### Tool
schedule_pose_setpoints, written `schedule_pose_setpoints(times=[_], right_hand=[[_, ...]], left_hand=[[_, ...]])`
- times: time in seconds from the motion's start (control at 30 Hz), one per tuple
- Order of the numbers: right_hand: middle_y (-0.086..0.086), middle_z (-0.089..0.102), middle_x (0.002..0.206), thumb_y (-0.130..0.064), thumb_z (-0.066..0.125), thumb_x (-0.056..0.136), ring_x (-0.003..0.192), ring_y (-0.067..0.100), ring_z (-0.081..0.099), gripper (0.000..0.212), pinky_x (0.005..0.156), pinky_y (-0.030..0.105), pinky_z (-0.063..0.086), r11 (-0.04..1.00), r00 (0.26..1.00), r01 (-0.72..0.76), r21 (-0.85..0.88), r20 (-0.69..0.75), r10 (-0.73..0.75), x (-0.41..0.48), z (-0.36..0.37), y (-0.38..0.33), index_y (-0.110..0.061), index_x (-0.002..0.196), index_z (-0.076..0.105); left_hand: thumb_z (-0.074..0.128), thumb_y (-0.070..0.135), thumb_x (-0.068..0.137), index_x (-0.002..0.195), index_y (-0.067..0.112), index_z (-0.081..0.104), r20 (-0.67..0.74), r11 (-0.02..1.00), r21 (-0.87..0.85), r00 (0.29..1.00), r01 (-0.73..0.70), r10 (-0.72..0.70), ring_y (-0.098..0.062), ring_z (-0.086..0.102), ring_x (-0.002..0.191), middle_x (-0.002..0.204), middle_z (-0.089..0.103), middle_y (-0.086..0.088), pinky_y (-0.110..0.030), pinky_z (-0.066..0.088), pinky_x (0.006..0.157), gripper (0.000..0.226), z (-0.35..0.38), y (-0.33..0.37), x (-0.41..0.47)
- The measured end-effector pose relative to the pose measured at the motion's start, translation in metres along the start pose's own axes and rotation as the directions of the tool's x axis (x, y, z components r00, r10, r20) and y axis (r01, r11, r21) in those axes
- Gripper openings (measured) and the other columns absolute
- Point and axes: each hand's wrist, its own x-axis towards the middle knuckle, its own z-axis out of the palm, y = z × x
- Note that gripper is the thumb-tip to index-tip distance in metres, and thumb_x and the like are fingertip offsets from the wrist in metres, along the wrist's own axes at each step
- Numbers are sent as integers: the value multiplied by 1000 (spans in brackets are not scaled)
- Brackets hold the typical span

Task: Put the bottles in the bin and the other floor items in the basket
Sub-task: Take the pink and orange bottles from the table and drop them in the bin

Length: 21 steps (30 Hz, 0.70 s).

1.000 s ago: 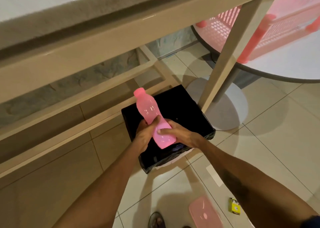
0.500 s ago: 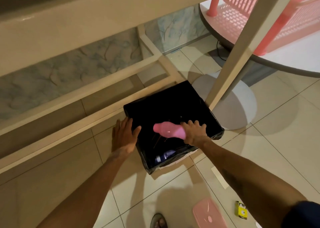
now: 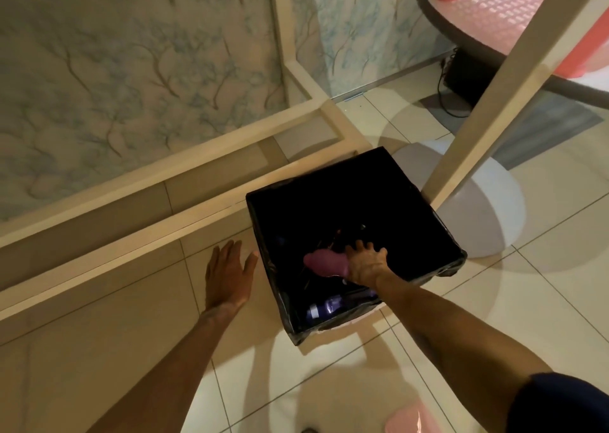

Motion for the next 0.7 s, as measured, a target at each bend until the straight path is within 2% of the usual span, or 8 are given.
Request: schedule_pose_setpoints(times=[0.07, 0.17, 0.3, 0.53, 0.63, 0.7], right_hand=[[7, 32, 152, -52, 67, 85, 140, 34, 31, 78, 110, 55, 31, 1000, 999, 18, 18, -29, -18, -6, -9, 2, -26, 149, 32], [8, 30, 154, -46, 62, 90, 142, 35, 28, 73, 111, 57, 28, 996, 996, 50, 69, -80, -44, -21, -32, 10, -24, 151, 30], [9, 32, 152, -41, 59, 93, 140, 37, 29, 65, 111, 58, 29, 991, 995, 66, 118, -80, -57, -50, -74, 20, -22, 150, 34], [11, 33, 151, -50, 51, 95, 138, 39, 30, 60, 109, 59, 30, 980, 989, 102, 174, -124, -81, -118, -142, 26, -20, 146, 40], [10, 29, 155, -54, 46, 96, 141, 39, 26, 62, 111, 60, 27, 974, 990, 114, 197, -110, -93, -150, -167, 29, -22, 147, 38], [10, 28, 156, -55, 44, 96, 142, 40, 25, 62, 111, 60, 26, 970, 989, 124, 210, -100, -105, -172, -184, 34, -23, 148, 36]], left_hand=[[32, 53, 102, 155, 19, 29, 8, 1000, 23, 1000, 7, -7, -24, 8, 154, 164, 22, 0, -40, 12, 125, 63, -5, 0, -4], [34, 53, 101, 155, 18, 30, 14, 999, 46, 1000, 15, -15, -25, 9, 154, 164, 23, -1, -40, 13, 125, 64, -20, 13, -14], [32, 55, 101, 156, 20, 25, 37, 999, 54, 999, 9, -11, -23, 5, 155, 165, 18, 1, -40, 10, 126, 66, -48, 40, -35], [34, 58, 99, 158, 24, 16, 91, 986, 160, 996, -35, 21, -21, 1, 155, 167, 8, 5, -39, 9, 126, 71, -109, 101, -78], [42, 56, 97, 158, 21, 15, 84, 978, 204, 996, -34, 17, -25, 8, 154, 166, 15, 1, -43, 15, 124, 75, -134, 128, -98], [49, 54, 96, 156, 19, 20, 95, 981, 194, 995, -25, 7, -29, 19, 151, 161, 27, -4, -46, 22, 120, 75, -152, 147, -111]])
